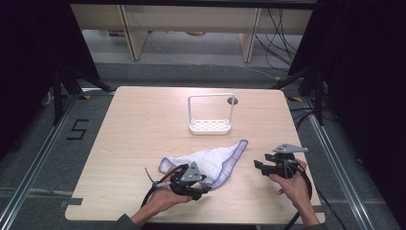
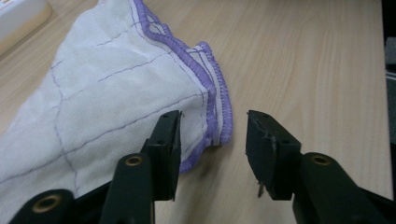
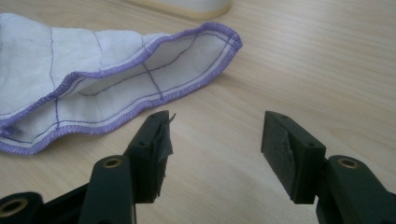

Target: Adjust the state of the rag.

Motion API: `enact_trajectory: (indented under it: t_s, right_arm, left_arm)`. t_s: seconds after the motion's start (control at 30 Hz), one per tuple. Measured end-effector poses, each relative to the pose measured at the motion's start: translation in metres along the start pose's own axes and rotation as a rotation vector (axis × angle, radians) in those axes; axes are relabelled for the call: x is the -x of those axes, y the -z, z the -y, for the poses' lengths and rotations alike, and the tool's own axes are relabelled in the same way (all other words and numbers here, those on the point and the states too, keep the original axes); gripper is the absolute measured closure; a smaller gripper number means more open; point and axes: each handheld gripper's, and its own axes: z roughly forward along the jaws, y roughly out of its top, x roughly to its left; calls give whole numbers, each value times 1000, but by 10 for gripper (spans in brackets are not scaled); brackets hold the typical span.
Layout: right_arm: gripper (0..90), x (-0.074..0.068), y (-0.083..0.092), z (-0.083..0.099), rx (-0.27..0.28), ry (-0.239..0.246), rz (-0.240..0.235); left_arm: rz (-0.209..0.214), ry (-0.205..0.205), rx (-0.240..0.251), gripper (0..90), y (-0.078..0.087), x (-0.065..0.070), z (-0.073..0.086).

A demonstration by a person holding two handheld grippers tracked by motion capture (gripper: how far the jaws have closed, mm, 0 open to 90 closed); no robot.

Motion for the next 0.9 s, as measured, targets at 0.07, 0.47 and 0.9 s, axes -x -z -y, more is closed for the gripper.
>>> enact_trajectory:
  t_s: [0.07,0.47,0.9]
  right_arm:
    - [427,0,-2,0,1,10,-13]
    - [446,-7,-3,-2,34,61,-69]
    - [456,-52,-11,-5,3,136,-171]
  left_arm:
    - [-1,0,-28,594,-3,-2,-1]
    - [-91,104,139,873,35,-50,-35]
    - [-276,231,77,866,41,-147,-21]
